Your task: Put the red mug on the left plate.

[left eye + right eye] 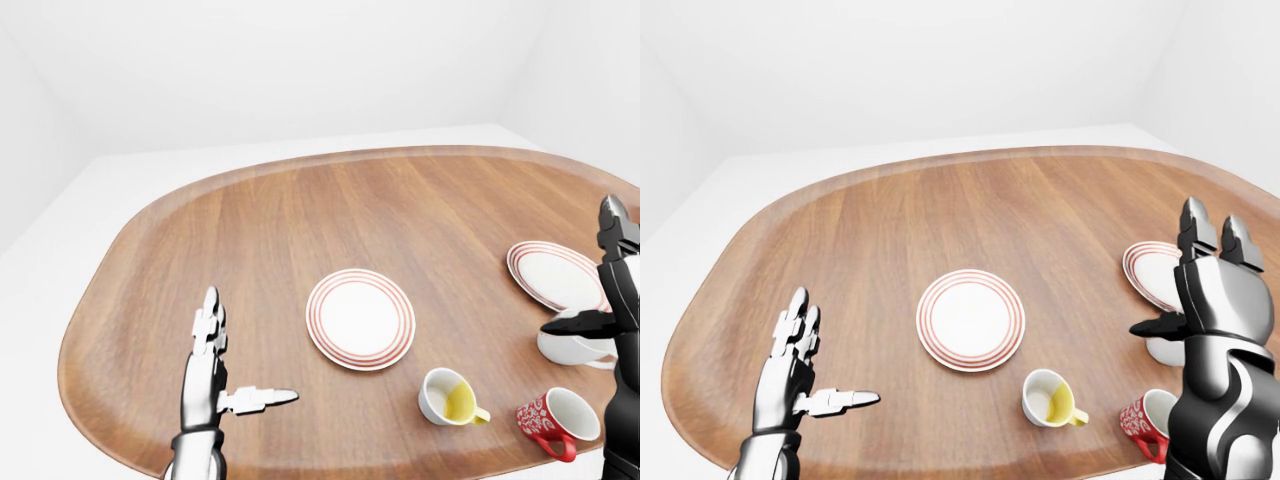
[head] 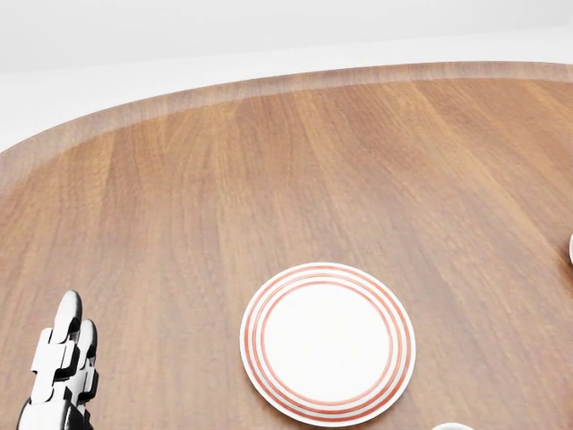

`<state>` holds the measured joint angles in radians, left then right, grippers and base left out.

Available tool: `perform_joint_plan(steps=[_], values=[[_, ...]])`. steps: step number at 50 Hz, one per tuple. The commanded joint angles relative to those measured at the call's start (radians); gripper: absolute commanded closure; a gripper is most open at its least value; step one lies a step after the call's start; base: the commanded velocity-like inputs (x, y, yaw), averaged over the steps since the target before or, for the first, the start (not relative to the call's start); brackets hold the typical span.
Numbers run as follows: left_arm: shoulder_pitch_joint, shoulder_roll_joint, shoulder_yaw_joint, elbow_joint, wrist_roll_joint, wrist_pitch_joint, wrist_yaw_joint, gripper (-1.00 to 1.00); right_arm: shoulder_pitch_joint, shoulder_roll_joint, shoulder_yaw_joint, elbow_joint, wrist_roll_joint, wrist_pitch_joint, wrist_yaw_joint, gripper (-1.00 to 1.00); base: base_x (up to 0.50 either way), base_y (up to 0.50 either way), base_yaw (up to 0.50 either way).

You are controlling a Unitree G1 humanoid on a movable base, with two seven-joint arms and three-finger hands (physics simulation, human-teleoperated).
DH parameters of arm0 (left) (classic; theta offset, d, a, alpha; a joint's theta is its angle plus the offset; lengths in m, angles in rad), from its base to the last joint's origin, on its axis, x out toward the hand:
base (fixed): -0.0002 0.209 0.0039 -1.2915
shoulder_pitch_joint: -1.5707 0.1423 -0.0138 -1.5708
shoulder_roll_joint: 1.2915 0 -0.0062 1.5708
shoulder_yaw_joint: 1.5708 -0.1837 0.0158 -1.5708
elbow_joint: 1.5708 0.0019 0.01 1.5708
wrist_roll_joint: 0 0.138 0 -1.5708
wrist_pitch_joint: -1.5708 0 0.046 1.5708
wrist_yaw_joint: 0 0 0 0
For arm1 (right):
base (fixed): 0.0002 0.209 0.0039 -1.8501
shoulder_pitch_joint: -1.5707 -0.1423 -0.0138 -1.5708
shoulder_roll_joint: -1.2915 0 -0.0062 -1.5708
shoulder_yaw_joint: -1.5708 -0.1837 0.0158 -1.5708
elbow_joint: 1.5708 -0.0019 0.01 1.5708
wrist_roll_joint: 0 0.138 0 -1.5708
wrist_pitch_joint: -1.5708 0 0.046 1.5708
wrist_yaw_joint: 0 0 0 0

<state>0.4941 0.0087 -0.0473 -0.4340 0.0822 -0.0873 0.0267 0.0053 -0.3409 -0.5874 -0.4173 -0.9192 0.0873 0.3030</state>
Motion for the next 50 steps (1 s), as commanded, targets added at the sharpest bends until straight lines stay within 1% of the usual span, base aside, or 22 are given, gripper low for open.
perform_joint_plan(steps=[1,2,3,5,9,13,17,21,23,26,40,44,46,48,49,50], values=[[-0.023,-0.003,0.000,-0.005,0.005,0.000,0.006,-1.00,0.098,-0.061,-0.119,0.212,0.000,0.000,0.092,-1.00,0.00,0.00,0.00],[-0.024,-0.003,0.000,-0.006,0.004,0.000,0.007,-1.00,0.120,-0.051,-0.122,0.232,-0.018,0.000,0.087,-1.00,0.00,0.00,0.00],[-0.024,-0.003,0.002,-0.008,-0.003,0.000,0.007,-1.00,0.141,-0.040,-0.122,0.258,-0.031,0.000,0.105,-1.00,0.00,0.00,0.00],[-0.019,-0.001,0.003,-0.013,-0.006,0.000,0.004,-1.00,0.141,-0.034,-0.138,0.294,-0.039,0.000,0.099,-1.00,0.00,0.00,0.00],[-0.019,-0.003,0.005,-0.015,-0.005,0.000,0.004,-1.00,0.145,-0.049,-0.169,0.361,-0.023,0.000,0.099,-1.00,0.00,0.00,0.00],[-0.015,-0.004,0.001,-0.015,0.001,0.000,0.007,-1.00,0.160,-0.052,-0.163,0.423,-0.031,0.000,0.088,-1.00,0.00,0.00,0.00],[-0.013,-0.003,-0.002,-0.013,0.003,0.000,0.010,-1.00,0.153,-0.072,-0.161,0.490,-0.025,0.000,0.058,-1.00,0.00,0.00,0.00],[-0.020,-0.003,-0.011,-0.010,0.020,0.000,0.019,-1.00,0.137,-0.106,-0.139,0.562,-0.035,0.000,0.054,-1.00,0.00,0.00,0.00],[-0.020,-0.002,-0.012,-0.010,0.020,0.000,0.021,-1.00,0.137,-0.109,-0.135,0.564,-0.032,0.000,0.052,-1.00,0.00,0.00,0.00],[-0.013,0.002,-0.017,-0.007,0.012,0.000,0.027,-1.00,0.104,-0.139,-0.094,0.646,-0.064,0.000,0.007,-1.00,0.00,0.00,0.00],[0.013,0.008,-0.021,-0.006,0.008,0.000,0.030,-1.00,0.085,-0.181,-0.035,0.753,0.047,0.000,-0.021,-1.00,0.00,0.00,0.00],[0.014,0.009,-0.022,-0.004,0.010,0.000,0.032,-1.00,0.084,-0.181,-0.010,0.767,0.069,0.000,-0.013,-1.00,0.00,0.00,0.00],[0.016,0.010,-0.022,-0.003,0.009,0.000,0.034,-1.00,0.102,-0.167,-0.005,0.737,0.088,0.000,0.024,-1.00,0.00,0.00,0.00],[0.017,0.010,-0.022,-0.003,0.008,0.000,0.034,-1.00,0.108,-0.162,-0.007,0.727,0.088,0.000,0.034,-1.00,0.00,0.00,0.00],[0.020,0.011,-0.022,-0.003,0.007,0.000,0.034,-1.00,0.130,-0.147,-0.016,0.679,0.111,0.000,0.076,-1.00,0.00,0.00,0.00],[0.020,0.011,-0.022,-0.003,0.007,0.000,0.034,-1.00,0.130,-0.142,-0.021,0.674,0.108,0.000,0.081,-1.00,0.00,0.00,0.00]])
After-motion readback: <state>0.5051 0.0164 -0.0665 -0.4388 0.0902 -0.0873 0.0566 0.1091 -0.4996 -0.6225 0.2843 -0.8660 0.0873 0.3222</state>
